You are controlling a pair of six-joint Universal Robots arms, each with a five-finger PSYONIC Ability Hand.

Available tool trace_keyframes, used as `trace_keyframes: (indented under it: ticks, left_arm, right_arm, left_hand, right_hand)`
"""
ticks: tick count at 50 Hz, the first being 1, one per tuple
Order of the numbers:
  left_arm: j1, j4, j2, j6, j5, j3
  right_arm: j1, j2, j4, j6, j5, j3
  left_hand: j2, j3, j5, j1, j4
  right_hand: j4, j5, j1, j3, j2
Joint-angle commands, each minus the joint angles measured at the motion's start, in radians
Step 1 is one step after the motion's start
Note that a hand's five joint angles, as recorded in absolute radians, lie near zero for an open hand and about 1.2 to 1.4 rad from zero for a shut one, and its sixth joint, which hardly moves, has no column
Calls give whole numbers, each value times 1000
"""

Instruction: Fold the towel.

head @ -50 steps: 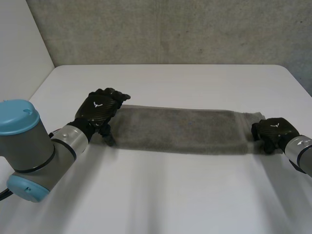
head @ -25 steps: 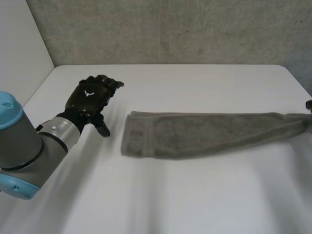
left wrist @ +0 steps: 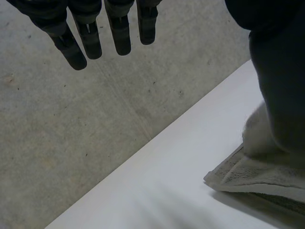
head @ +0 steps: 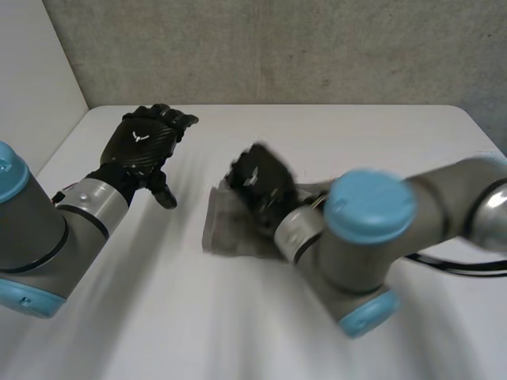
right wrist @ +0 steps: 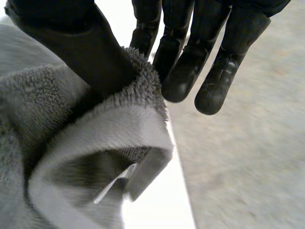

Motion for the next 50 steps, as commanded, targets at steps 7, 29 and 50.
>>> trace_keyframes:
  ticks: [7, 29, 50]
  left_arm:
    - [-19, 4, -24, -1, -13, 14]
    - [-388, 24, -185, -24, -65, 155]
    - [-457, 15, -580, 133, -172, 493]
  right_arm:
    - [-10, -57, -4, 85, -22, 53]
    - [-369, -339, 25, 459, -25, 412]
    - [-390, -289, 25, 426, -58, 460]
  left_hand:
    - [-81, -63, -211, -84, -86]
    - [-78, -60, -209, -81, -83]
    - [-69, -51, -200, -72, -74]
  right_hand:
    - [-1118, -1116, -1117, -1120, -1114]
    - [-1118, -1116, -1117, -1120, -1114]
    - [-937, -935, -936, -939, -934]
